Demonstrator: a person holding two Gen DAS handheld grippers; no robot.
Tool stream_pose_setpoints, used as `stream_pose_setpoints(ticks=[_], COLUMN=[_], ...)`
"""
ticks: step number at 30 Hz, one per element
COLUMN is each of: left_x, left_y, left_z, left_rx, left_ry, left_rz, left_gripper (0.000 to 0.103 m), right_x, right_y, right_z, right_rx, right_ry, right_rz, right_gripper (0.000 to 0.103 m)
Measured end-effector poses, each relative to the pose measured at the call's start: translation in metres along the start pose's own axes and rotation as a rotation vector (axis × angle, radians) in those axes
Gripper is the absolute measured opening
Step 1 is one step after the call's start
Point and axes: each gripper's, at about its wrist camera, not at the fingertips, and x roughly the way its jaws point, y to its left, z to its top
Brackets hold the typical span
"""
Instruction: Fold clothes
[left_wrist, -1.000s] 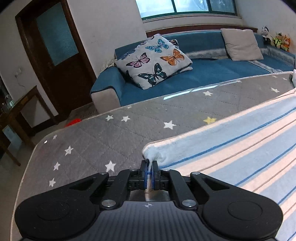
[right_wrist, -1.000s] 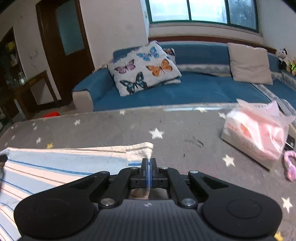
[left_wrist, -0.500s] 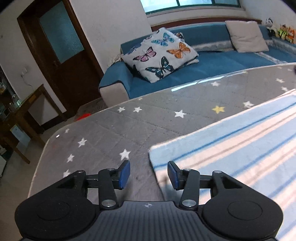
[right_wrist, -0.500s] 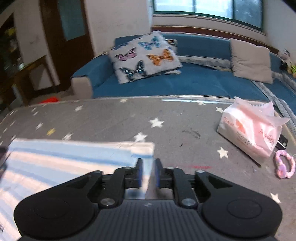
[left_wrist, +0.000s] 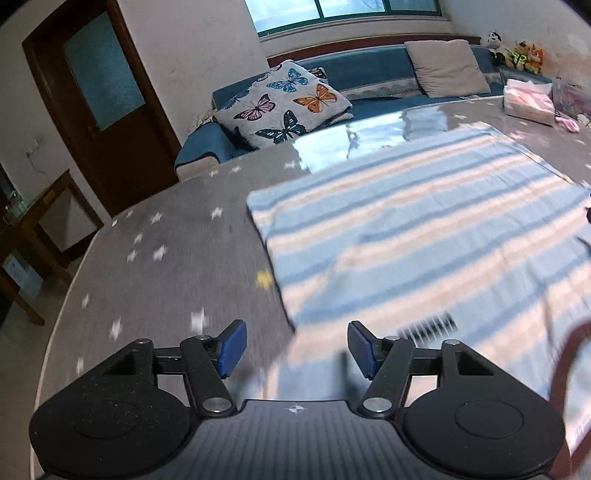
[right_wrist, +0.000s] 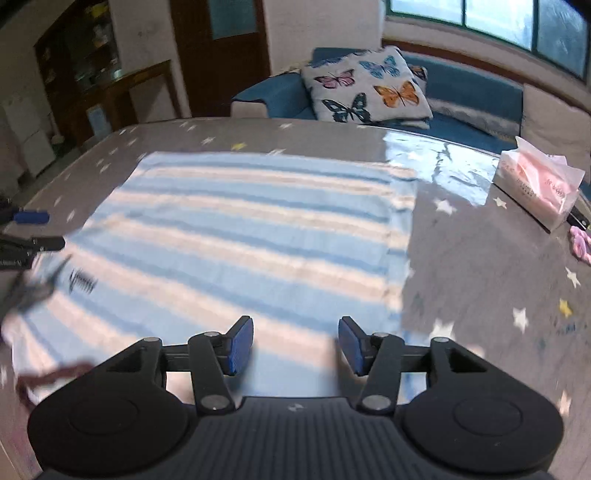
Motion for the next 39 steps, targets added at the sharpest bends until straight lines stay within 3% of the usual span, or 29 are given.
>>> stream_pose_setpoints(ticks=[4,6,9,13,16,18,20,22,24,26,31,32,35,39], left_x=[-0.02,-0.026,-0.033,-0.047,-0.05,-0.05,-0.052,-0.052,-0.05,-0.049,-0.048,-0.047,-0.045,-0.041], left_y=[0.002,0.004,0.025,0.047,0.056,0.058,0.06,0.063,0.062,0.063,0.058,0.058,0.062,0.072], left_z=[-0.032,-0.048,-0.066,-0.08,-0.09,-0.095,-0.099,-0.101,-0.101,-0.099,-0.096,-0.094,-0.091,-0.088], left_rx=[0.0,-0.001,-0.102,-0.228,-0.289,-0.313,-0.341,-0.37,-0.367,-0.363,-0.314,-0.305,-0.285,-0.318], left_ry=[-0.019,-0.015,0.014,0.016,0.032,0.05,0.051,0.051,0.04,0.037,0.021,0.021,0.009,0.019], left_rz=[0.036,0.097,0.117,0.124,0.084,0.065,0.034,-0.006,-0.005,-0.001,0.038,0.051,0.105,0.122], left_gripper=[0.072,0.072,0.072,0.071,0.069,0.064,0.049,0.042,0.029,0.007,0.0,0.0,0.0,0.0], right_x=[-0.017,-0.024,-0.036,-0.06,-0.064,-0.06,-0.057,-0.053,-0.049,-0.042,-0.028,-0.027,-0.032,-0.037], right_y=[0.023,0.034,0.049,0.083,0.115,0.145,0.167,0.189,0.206,0.218,0.233,0.233,0.226,0.222], right_z=[-0.029,-0.043,-0.052,-0.054,-0.054,-0.055,-0.058,-0.06,-0.064,-0.068,-0.079,-0.079,-0.079,-0.084], right_rx=[-0.059,-0.089,-0.15,-0.244,-0.319,-0.387,-0.443,-0.497,-0.536,-0.574,-0.618,-0.62,-0.599,-0.624], right_ry=[-0.045,-0.044,-0.067,-0.124,-0.13,-0.123,-0.125,-0.122,-0.128,-0.125,-0.097,-0.096,-0.085,-0.073], right_rz=[-0.005,-0.025,-0.028,0.083,0.182,0.256,0.297,0.331,0.343,0.343,0.309,0.3,0.308,0.308], right_gripper=[0.06,0.061,0.06,0.059,0.058,0.054,0.048,0.045,0.042,0.038,0.019,0.011,0.007,0.007])
